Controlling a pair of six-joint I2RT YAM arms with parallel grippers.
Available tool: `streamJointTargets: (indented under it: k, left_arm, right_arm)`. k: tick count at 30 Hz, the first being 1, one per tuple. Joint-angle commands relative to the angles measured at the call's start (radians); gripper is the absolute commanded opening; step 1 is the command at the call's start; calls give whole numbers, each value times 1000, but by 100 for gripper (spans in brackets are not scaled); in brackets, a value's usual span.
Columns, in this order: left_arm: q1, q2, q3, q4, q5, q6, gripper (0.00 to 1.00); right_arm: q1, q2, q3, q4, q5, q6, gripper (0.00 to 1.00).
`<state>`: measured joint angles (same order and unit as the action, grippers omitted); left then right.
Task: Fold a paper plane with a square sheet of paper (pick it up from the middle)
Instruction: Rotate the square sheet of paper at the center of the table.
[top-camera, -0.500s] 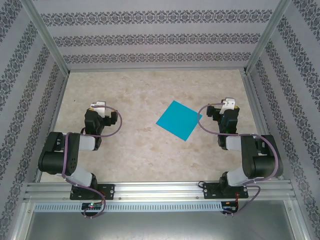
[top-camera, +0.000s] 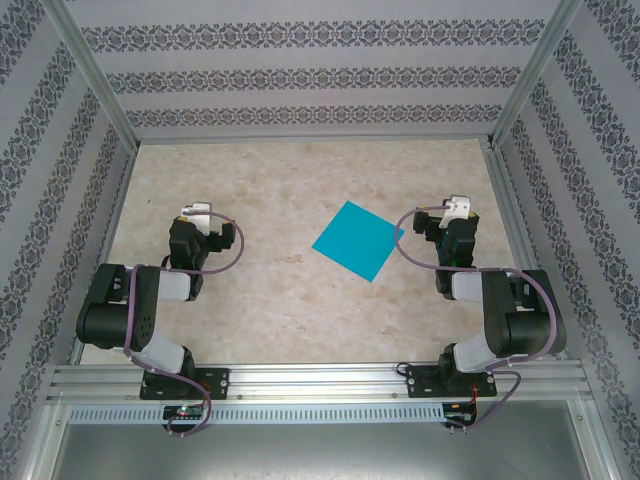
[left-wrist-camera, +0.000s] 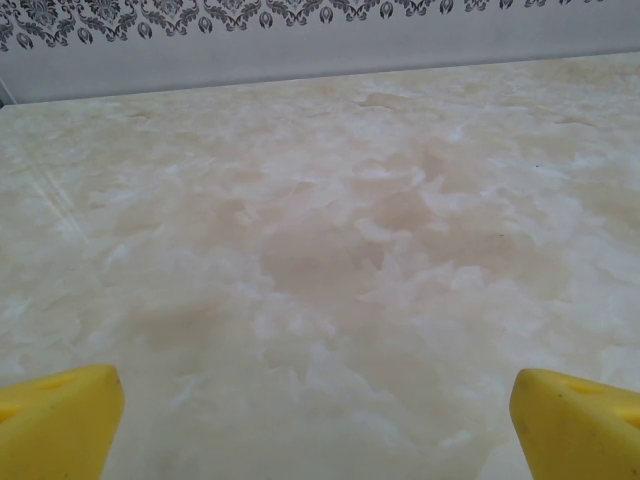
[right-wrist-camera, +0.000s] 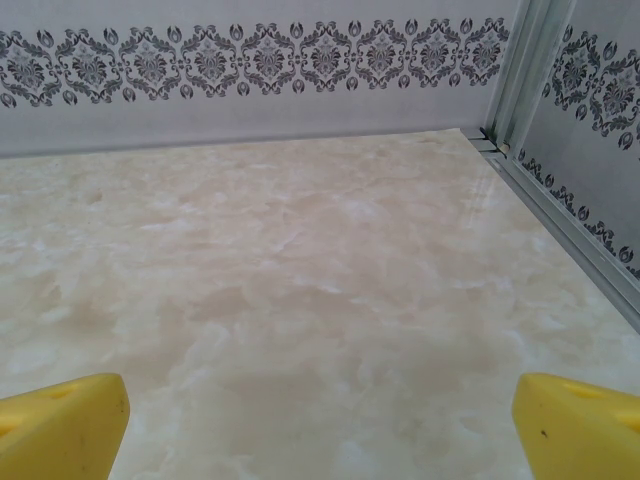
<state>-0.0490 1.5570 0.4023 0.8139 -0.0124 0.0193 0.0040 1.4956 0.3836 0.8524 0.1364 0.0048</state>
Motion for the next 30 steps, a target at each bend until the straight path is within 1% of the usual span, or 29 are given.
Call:
streamJointTargets:
  k: [1, 9, 11, 12, 14, 16, 18, 20, 22, 23, 24, 26, 28, 30]
  left_arm:
    - [-8, 4, 17, 7, 1, 12, 100]
    - [-8, 3, 16, 9, 0, 13, 100]
    - [-9, 1, 12, 16, -1, 13, 100]
    - [-9, 1, 12, 19, -4, 13, 100]
    - [-9, -37, 25, -33, -48, -8, 100]
    - [-9, -100, 60, -149, -101, -29, 100]
    - [-9, -154, 93, -255, -123, -43, 100]
    - [-9, -206, 123, -349, -145, -73, 100]
    - [-9, -257, 168, -458, -175, -129, 100]
    - [-9, -276, 195, -514, -184, -152, 100]
    - [-9, -291, 232, -588, -197, -181, 100]
    - [-9, -308, 309, -723, -200, -213, 100]
    - [-9, -307, 402, -882, -211, -261, 100]
    - [-9, -296, 473, -991, -193, -263, 100]
  right_arm:
    - [-7, 3, 6, 19, -15, -2, 98]
    - [-18, 0, 3, 21, -38, 1, 98]
    - [-10, -21, 8, -5, -51, -13, 98]
    - [4, -48, 15, -42, -26, -24, 98]
    - [30, -114, 32, -125, 33, -36, 98]
    - [50, -196, 61, -256, 83, -31, 98]
    - [60, -263, 95, -373, 116, 17, 98]
    - [66, -322, 135, -491, 123, 94, 98]
    - [90, -374, 177, -602, 160, 187, 98]
    - [101, -396, 191, -630, 166, 216, 98]
    - [112, -412, 209, -663, 157, 266, 98]
    - [115, -421, 245, -728, 84, 339, 98]
    - [122, -397, 295, -779, -2, 388, 98]
    - [134, -344, 354, -841, -55, 443, 98]
